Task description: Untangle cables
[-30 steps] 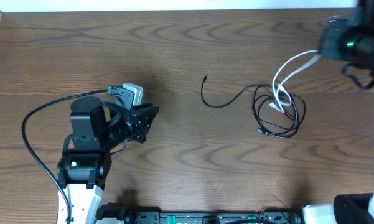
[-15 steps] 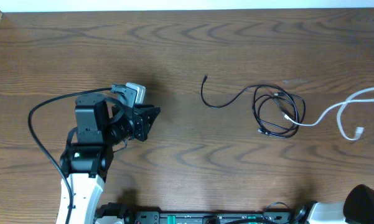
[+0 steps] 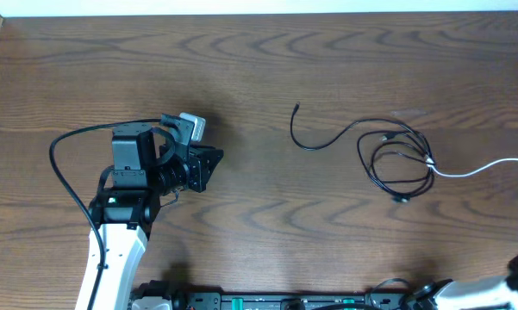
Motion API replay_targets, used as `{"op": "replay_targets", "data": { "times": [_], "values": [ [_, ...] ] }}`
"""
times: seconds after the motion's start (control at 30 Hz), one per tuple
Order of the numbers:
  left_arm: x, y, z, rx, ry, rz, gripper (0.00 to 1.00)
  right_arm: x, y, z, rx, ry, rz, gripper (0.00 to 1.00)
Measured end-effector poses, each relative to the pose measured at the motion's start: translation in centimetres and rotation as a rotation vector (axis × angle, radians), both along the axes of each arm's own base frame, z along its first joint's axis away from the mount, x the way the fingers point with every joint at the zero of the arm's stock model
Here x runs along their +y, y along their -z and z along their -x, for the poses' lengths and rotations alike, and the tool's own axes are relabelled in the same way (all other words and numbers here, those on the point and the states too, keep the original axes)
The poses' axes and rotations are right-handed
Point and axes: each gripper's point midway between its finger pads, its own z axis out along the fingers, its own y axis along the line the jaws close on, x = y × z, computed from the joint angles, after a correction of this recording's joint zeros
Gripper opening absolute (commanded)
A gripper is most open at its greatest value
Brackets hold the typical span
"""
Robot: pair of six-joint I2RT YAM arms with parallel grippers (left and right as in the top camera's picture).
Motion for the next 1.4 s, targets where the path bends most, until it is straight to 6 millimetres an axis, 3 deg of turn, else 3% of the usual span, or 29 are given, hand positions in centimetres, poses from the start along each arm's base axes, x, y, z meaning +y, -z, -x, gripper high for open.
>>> {"op": "replay_targets", "data": {
  "times": [0.1,0.17,0.27,0.53,0.67,0.73,0.83,0.93,1.03,1.17,1.3,1.4],
  "values": [
    [0.0,-0.1,-0.1,-0.007,0.000,0.000,0.21,-2.7,7.2,-1.3,0.075,0.022,-0.193,0.01],
    [0.0,-0.3,-0.3,-0.018,0.000,0.000,0.21,-3.2,10.4,-2.2,0.093,0.010,-0.282,0.01],
    [0.0,-0.5,-0.4,-0.030,0.000,0.001,0.21,-3.3,12.7,-3.4,0.087,-0.018,-0.345,0.01],
    [0.0,-0.5,-0.5,-0.032,0.000,0.001,0.21,-2.2,10.0,-5.9,-0.045,-0.116,-0.312,0.01],
    [0.0,-0.5,-0.5,-0.032,0.000,0.001,0.21,-0.1,7.2,-8.8,-0.194,-0.289,-0.306,0.01],
    [0.0,-0.5,-0.5,-0.032,0.001,0.002,0.21,2.7,4.9,-11.0,-0.288,-0.444,-0.309,0.01],
    [-0.2,-0.5,-0.4,-0.031,0.008,0.009,0.21,9.4,0.9,-13.8,-0.399,-0.707,-0.315,0.01],
    [-0.3,-0.6,-0.3,-0.032,0.016,0.016,0.21,19.8,-4.4,-15.3,-0.491,-1.047,-0.285,0.01],
    [-0.4,-0.9,-0.5,-0.047,0.019,0.019,0.21,28.6,-8.0,-14.6,-0.539,-1.319,-0.238,0.01],
    [-0.4,-0.8,-0.5,-0.049,0.020,0.019,0.21,39.3,-11.2,-11.2,-0.593,-1.657,-0.222,0.01],
    [-0.4,-0.7,-0.4,-0.044,0.021,0.021,0.21,44.9,-13.5,-8.2,-0.659,-1.853,-0.185,0.01],
    [-0.4,-0.6,-0.4,-0.043,0.022,0.022,0.21,46.6,-14.7,-6.6,-0.699,-1.915,-0.156,0.01]
  ]
}}
